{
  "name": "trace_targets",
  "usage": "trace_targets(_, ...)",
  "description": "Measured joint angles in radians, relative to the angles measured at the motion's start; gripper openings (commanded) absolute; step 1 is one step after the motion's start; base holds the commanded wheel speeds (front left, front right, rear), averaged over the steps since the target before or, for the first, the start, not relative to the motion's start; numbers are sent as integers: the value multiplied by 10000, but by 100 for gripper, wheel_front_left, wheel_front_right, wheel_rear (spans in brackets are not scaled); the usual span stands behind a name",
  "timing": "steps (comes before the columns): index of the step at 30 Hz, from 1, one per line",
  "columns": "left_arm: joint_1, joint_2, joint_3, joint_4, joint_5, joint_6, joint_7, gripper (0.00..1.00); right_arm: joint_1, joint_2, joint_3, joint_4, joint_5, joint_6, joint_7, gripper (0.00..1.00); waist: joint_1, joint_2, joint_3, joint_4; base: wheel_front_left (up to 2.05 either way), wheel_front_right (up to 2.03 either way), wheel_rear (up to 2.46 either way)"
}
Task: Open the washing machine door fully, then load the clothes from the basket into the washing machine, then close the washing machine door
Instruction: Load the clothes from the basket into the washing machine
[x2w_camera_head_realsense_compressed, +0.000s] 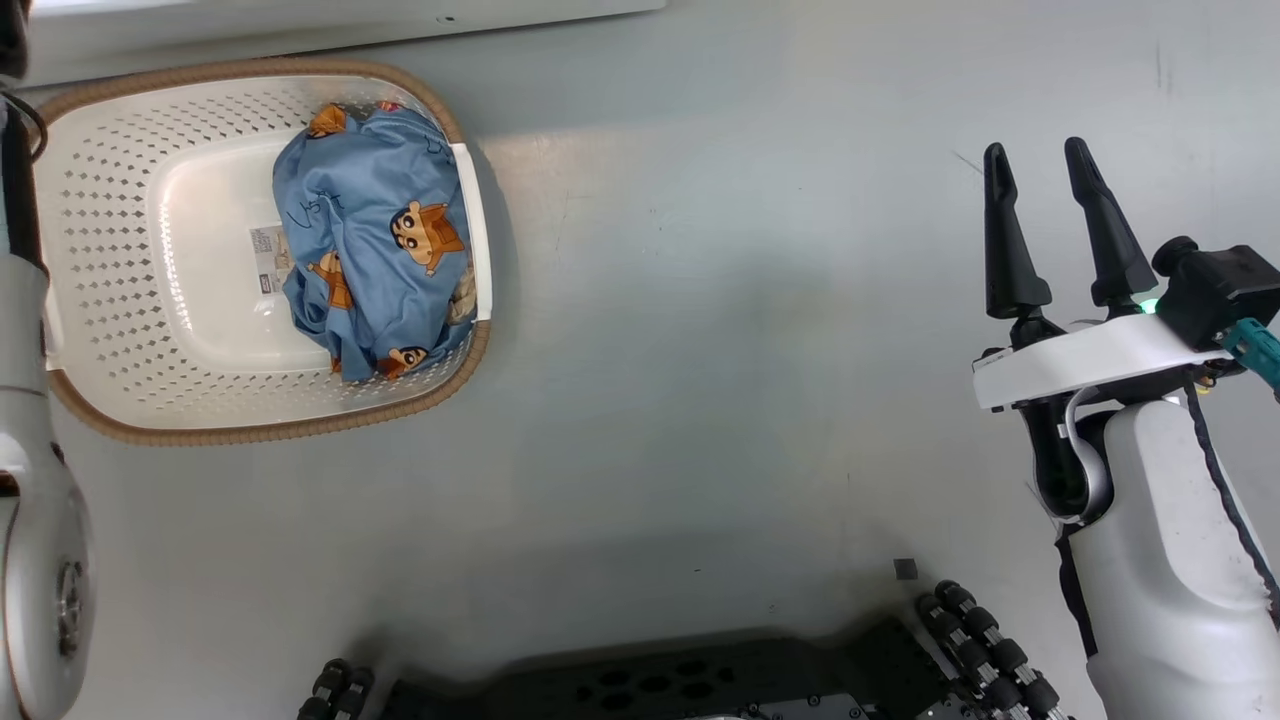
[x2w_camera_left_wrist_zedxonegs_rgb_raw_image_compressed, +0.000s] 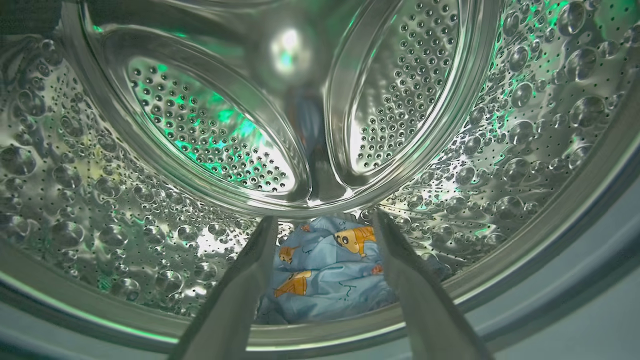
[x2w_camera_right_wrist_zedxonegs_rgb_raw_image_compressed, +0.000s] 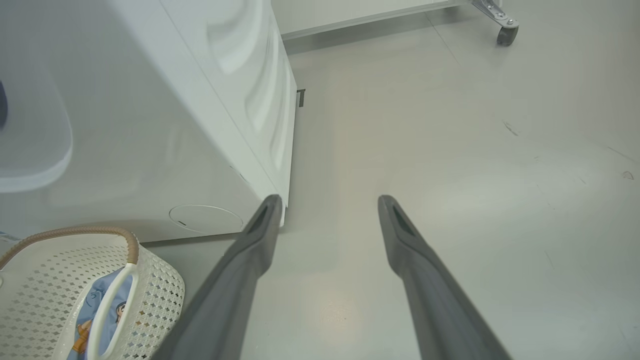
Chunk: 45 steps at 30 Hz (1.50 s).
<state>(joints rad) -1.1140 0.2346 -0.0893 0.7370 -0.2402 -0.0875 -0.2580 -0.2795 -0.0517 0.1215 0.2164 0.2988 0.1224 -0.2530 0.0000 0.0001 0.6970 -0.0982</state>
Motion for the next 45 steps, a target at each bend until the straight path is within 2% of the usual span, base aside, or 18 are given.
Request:
trace_targets(12,1199,-295,194,-487,-73,-86,2,100,8,-113,-84,100,-25,0,0,100,0,0,-860,361,0,0,0)
trace_targets(38,4741,-646,886,-2761,-46,-174,2,100,941,-194,-13,556,-2,0,0,100,-1,0,-3267,1070,0,0,0)
trace_targets(45,5831,-982,922,-3605,10,-188,2,100,1406,-288,-65,541,13,0,0,100,-1,0,-3790,1243,0,0,0)
